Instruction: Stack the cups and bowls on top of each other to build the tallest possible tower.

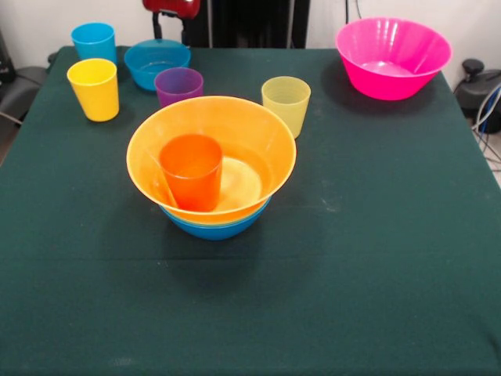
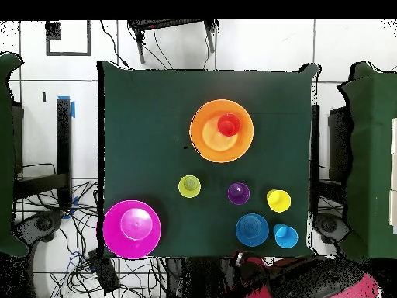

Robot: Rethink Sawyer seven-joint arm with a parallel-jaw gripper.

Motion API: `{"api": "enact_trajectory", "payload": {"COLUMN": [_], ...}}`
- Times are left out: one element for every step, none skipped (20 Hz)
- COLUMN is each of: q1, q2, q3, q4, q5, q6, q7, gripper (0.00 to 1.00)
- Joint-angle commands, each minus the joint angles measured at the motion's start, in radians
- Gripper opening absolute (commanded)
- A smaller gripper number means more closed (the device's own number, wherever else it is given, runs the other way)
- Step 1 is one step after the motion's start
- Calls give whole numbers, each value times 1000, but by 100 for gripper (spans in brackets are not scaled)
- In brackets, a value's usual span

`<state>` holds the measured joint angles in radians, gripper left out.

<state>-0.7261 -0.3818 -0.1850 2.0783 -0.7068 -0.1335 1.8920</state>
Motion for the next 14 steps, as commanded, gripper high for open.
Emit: {"api": "enact_trajectory", "payload": {"q1": [43, 50, 62, 74, 84, 97, 108, 120, 126, 137, 143, 148, 145, 143], "q2": [-19, -27, -34, -41, -48, -54, -39, -23, -13, 11, 26, 52, 67, 91], "q3": [8, 24, 24, 24, 22, 26, 23, 19, 16, 12, 7, 5, 5, -1], "q4": [-11, 3, 14, 24, 30, 29, 20, 11, 4, -17, -29, -48, -58, -71], "q5": [-87, -65, -57, -50, -51, -49, -46, -43, -43, -41, -42, -40, -42, -45], "q6": [154, 179, 185, 192, 187, 187, 178, 169, 162, 153, 145, 138, 132, 115], "q7": [-28, -20, -11, -2, 4, 8, 19, 30, 36, 45, 49, 54, 54, 57], "gripper": [100, 100, 100, 100, 100, 100, 100, 100, 100, 100, 100, 100, 100, 100]}}
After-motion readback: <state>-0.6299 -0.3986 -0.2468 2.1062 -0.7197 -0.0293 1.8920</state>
